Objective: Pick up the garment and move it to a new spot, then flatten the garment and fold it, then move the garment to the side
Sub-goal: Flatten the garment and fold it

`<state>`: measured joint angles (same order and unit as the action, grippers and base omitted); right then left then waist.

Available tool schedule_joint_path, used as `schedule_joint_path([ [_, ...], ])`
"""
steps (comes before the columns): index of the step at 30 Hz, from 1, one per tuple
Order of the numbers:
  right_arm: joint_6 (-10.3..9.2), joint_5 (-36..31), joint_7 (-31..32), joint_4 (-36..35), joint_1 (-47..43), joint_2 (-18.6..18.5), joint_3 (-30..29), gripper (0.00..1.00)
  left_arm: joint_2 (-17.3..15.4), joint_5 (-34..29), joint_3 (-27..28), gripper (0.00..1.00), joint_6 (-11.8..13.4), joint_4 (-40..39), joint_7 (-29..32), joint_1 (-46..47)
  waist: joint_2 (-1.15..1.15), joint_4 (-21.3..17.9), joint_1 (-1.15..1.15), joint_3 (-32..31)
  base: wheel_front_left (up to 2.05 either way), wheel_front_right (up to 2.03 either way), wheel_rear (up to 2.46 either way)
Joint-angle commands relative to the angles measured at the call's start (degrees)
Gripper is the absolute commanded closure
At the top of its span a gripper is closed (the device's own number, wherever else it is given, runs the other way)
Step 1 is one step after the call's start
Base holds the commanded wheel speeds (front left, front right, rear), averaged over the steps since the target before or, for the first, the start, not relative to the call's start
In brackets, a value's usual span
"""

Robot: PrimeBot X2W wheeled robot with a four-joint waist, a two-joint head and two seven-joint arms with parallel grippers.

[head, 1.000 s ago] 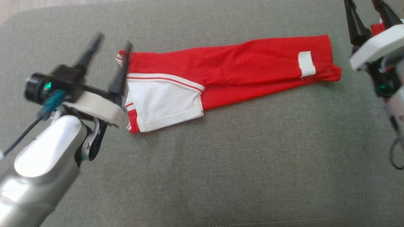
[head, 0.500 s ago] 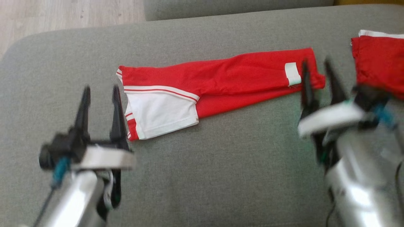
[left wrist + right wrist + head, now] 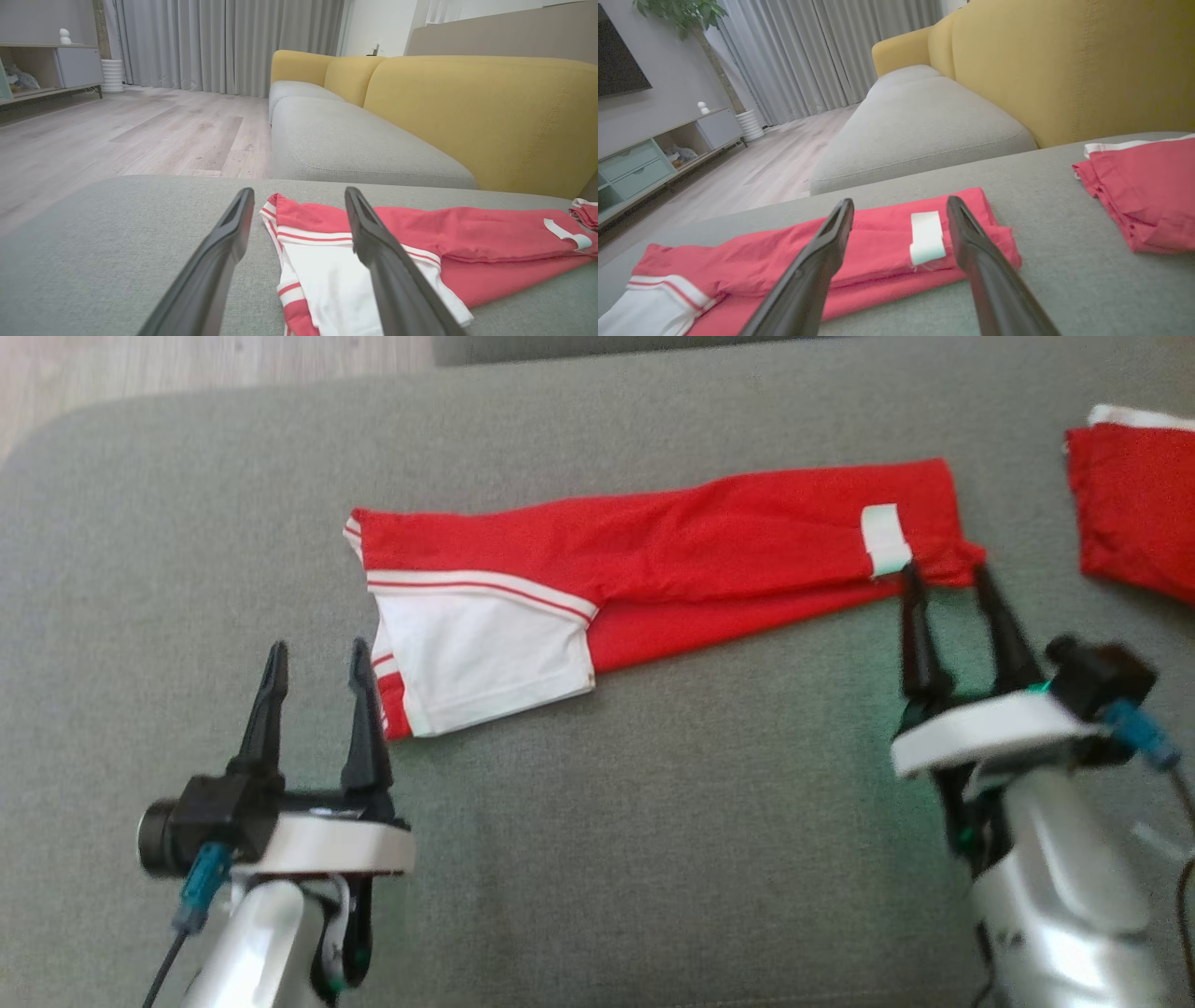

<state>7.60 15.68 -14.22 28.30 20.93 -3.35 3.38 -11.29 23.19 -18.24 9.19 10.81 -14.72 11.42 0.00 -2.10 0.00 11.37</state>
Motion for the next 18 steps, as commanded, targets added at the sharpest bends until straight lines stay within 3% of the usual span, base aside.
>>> schedule_joint_path([
  [1,-0.11,-1.07,0.42,-1.29,3.96,0.45,-0.5,0.0,-0.05,-0.89,2.76,0.0,-0.53,-1.5,-0.28,3.34,0.0,0.62,0.0,1.51,0.0,0.0,0.0],
  [14,-0.11,-12.89,8.49,19.71,19.57,0.46,-23.11,0.0,4.59,-5.74,5.28,0.0,-5.65,1.63,-0.28,7.54,0.0,5.01,0.0,8.6,0.0,0.0,0.0],
  [18,-0.11,-14.5,8.17,25.89,22.19,0.46,-25.9,0.0,5.39,-6.74,6.18,0.0,-6.52,2.06,-0.28,8.07,0.0,5.42,0.0,9.38,0.0,0.0,0.0],
])
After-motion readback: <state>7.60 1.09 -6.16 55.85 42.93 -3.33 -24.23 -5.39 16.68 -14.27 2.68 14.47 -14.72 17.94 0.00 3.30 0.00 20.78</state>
